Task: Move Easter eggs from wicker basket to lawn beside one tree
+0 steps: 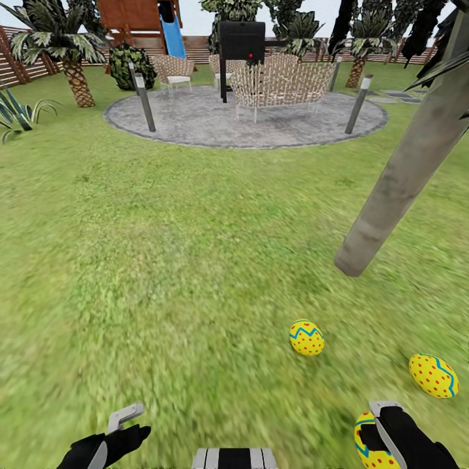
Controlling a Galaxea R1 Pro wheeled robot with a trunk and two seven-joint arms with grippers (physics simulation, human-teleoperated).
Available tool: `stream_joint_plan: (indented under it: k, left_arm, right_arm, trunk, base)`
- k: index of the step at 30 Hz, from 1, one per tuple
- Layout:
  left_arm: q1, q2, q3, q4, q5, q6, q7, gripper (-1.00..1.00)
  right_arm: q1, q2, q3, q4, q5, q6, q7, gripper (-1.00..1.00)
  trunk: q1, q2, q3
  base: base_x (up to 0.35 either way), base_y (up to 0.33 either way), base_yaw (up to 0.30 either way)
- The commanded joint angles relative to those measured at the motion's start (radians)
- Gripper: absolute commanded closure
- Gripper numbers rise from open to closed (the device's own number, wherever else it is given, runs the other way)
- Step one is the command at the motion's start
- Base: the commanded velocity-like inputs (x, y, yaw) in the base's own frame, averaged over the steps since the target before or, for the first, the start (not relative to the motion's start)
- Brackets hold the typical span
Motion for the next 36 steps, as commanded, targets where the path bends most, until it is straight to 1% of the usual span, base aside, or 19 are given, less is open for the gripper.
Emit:
stream_joint_plan:
  k: [1, 2, 6, 11, 23, 24, 34, 36]
  left_arm:
    - [0.0, 0.0, 0.004, -0.001, 0.005, 0.007, -0.003, -1.0]
    - [0.0, 0.0, 0.004, -0.001, 0.005, 0.007, -0.003, -1.0]
    - [0.0, 0.0, 0.004, -0.001, 0.005, 0.007, -0.003, -1.0]
    - [0.0, 0.0, 0.004, -0.001, 0.005, 0.007, -0.003, -1.0]
    - [0.0, 0.0, 0.004, -0.001, 0.005, 0.007, -0.003, -1.0]
    - [0.0, 0.0, 0.004, -0.001, 0.005, 0.006, -0.003, -1.0]
    - [0.0, 0.0, 0.004, 0.0, 0.005, 0.006, -0.003, -1.0]
    - [0.0, 0.0, 0.004, 0.0, 0.005, 0.007, -0.003, -1.0]
  right_arm:
    - [0.0, 0.0, -0.001, -0.002, 0.0, 0.005, -0.002, 1.0]
    - [0.0, 0.0, -0.001, -0.001, 0.0, 0.005, -0.002, 1.0]
    - [0.0, 0.0, -0.001, -0.002, 0.0, 0.005, -0.002, 1.0]
    - [0.0, 0.0, -0.001, -0.001, 0.0, 0.005, -0.002, 1.0]
    - [0.0, -0.001, -0.001, -0.001, 0.0, 0.005, 0.0, 1.0]
    - [0.0, -0.001, -0.002, -0.001, -0.001, 0.006, 0.001, -1.0]
    - [0.0, -0.001, -0.003, -0.001, 0.0, 0.005, 0.003, -1.0]
    - [0.0, -0.001, -0.003, -0.001, 0.0, 0.005, 0.003, -1.0]
  trunk:
    - [0.0, -0.001, -0.005]
    - [0.001, -0.001, -0.009]
    - [0.001, -0.001, -0.009]
    - [0.003, -0.002, -0.028]
    - [0.003, -0.002, -0.029]
    - [0.003, -0.002, -0.029]
    - [0.003, -0.002, -0.031]
    - [0.002, -0.002, -0.023]
  base:
    - [0.0, 0.0, 0.0]
    - [0.0, 0.0, 0.0]
    - [0.0, 0.0, 0.0]
    - [0.0, 0.0, 0.0]
    - [0.0, 0.0, 0.0]
    - [0.0, 0.0, 0.0]
    - [0.0, 0.0, 0.0]
    - [0.0, 0.0, 0.0]
